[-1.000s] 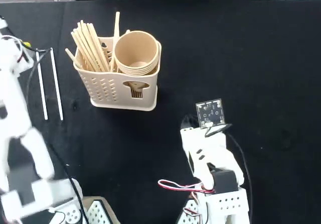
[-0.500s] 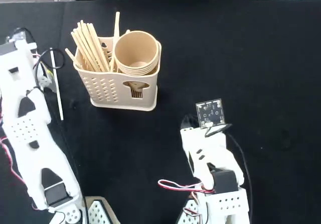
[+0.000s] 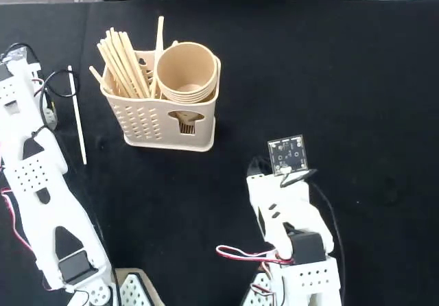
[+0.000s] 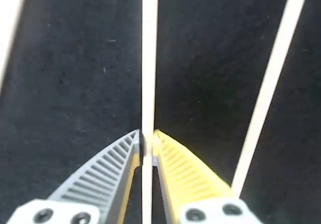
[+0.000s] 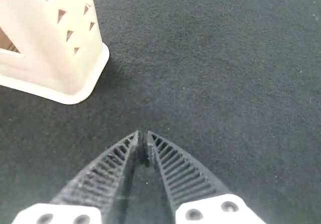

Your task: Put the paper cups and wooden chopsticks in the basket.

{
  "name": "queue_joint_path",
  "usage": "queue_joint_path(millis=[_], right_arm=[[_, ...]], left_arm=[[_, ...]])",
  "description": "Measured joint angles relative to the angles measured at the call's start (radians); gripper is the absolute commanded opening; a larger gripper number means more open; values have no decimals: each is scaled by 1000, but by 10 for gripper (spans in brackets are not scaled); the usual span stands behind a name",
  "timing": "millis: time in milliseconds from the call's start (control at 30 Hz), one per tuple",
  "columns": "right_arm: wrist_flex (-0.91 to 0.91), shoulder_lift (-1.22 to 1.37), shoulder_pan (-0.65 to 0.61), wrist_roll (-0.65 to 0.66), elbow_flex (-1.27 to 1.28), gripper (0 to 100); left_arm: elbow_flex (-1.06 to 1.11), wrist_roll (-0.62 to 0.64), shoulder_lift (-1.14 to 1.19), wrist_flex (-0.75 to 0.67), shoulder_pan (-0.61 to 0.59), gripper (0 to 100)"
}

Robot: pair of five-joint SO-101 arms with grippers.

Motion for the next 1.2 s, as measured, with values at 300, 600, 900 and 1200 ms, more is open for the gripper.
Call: queue_joint_path(millis=[300,600,900,1200], right_arm=[[0,0,0,0,0,13],[0,0,0,0,0,13],[0,0,0,0,0,13],[0,0,0,0,0,13]], left_arm=[[494,-63,-353,-28,-23,29],[1295,-207,-859,-405,-69,29],[1973,-319,-1301,-752,-126,188],[1946,-322,-1344,-775,-147,241]])
